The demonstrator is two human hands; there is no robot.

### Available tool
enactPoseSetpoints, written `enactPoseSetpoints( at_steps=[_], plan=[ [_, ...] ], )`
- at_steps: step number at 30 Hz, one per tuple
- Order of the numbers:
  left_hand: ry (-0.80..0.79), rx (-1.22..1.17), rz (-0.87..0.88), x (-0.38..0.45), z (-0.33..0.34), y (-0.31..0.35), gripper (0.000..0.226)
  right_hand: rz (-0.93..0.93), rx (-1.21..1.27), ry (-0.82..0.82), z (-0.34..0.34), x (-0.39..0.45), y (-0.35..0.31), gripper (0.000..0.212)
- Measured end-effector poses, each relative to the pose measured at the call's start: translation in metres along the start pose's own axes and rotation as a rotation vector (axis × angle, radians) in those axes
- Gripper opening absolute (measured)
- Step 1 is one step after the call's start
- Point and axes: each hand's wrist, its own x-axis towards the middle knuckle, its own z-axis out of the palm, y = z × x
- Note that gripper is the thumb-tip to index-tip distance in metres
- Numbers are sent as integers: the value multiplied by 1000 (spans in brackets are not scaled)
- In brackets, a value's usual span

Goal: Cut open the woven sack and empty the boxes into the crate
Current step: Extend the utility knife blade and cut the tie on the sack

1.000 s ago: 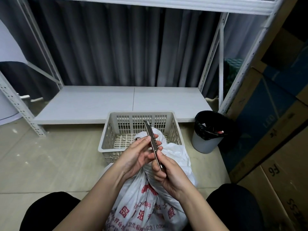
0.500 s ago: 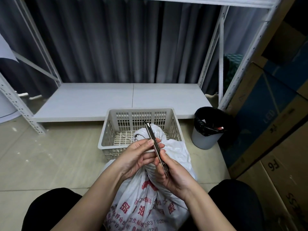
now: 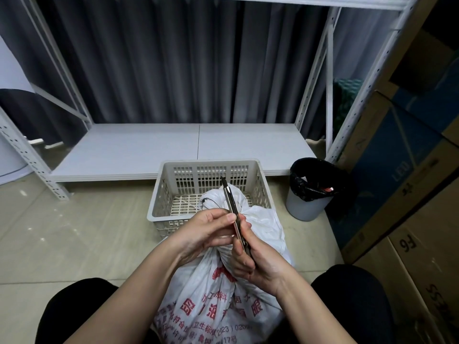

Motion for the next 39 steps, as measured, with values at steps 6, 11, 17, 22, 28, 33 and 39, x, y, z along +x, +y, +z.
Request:
enactPoseSetpoints(
  at_steps=[6,11,17,22,28,33,39],
  plan=[
    [-26,148,-29,-3,5,-8,17,26,71,-18,2,1,1,60],
    [23,20,-15,3,1,-17,26,90,271,-160,-3,2,-3,52],
    [62,-162,50,3,8,-8,33,-66,201,-51,2,-1,-4,34],
    [52,-88,49,0,6,-3,31,-68,52,48,2,-1,-1,44],
    [14,-18,17,-2,3,-3,34,-56,-59,120,2,-7,1,46],
    [25,-55,15,-2,3,-6,31,-90,-124,36,0,-10,-6,42],
    [-4,-104,12,-3,5,-6,26,-108,19,-40,3,-9,-7,35]
  ],
)
